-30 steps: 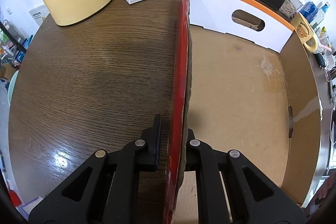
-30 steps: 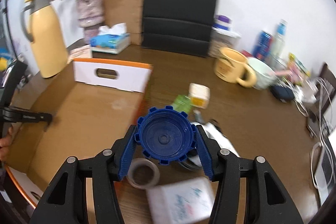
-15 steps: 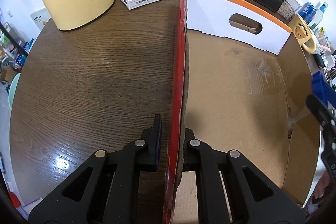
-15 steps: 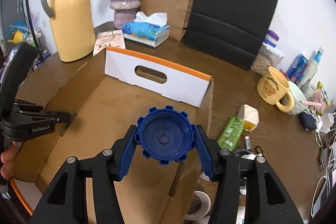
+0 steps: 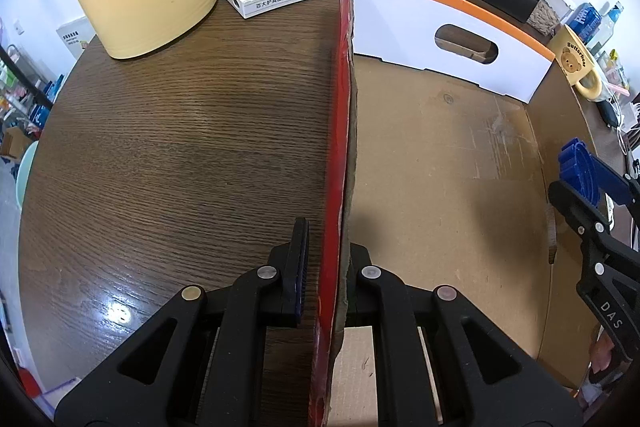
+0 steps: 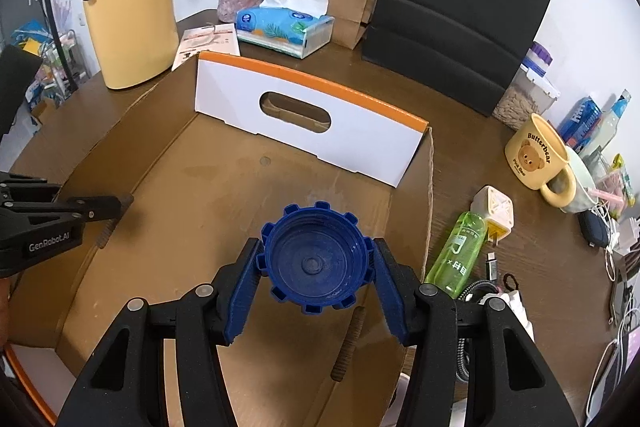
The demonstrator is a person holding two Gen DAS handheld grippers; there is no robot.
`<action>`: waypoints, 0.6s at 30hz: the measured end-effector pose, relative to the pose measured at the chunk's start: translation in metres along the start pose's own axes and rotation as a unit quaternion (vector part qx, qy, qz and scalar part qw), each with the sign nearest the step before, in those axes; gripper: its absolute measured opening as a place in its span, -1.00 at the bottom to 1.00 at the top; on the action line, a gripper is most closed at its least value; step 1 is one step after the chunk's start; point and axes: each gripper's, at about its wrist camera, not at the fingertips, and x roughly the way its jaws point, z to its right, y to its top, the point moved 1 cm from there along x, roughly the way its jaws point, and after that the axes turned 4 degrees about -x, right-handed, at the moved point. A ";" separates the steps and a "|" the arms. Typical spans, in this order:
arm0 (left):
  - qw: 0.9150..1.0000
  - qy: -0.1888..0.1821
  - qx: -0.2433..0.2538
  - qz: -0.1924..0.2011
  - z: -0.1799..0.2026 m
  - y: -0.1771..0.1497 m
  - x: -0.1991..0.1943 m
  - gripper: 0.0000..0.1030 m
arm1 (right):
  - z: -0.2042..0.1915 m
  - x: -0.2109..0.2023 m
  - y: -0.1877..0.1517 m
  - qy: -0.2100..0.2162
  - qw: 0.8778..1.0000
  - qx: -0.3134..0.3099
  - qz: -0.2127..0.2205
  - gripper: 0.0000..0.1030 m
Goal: Organize rigid objects
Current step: 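Carry the blue cap into the box with the right tool and release it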
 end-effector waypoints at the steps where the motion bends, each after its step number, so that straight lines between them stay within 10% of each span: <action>1: 1.000 0.000 0.000 0.000 0.000 0.001 0.001 -0.86 | 0.000 0.000 0.000 -0.002 1.000 0.000 -0.001 0.17; 7: 1.000 0.000 0.000 -0.001 0.000 0.002 0.002 -0.86 | 0.001 0.002 0.000 -0.014 1.000 0.007 -0.012 0.56; 18: 1.000 0.000 -0.001 -0.006 0.001 0.004 0.006 -0.86 | 0.001 -0.003 -0.001 -0.014 1.000 0.009 -0.007 0.56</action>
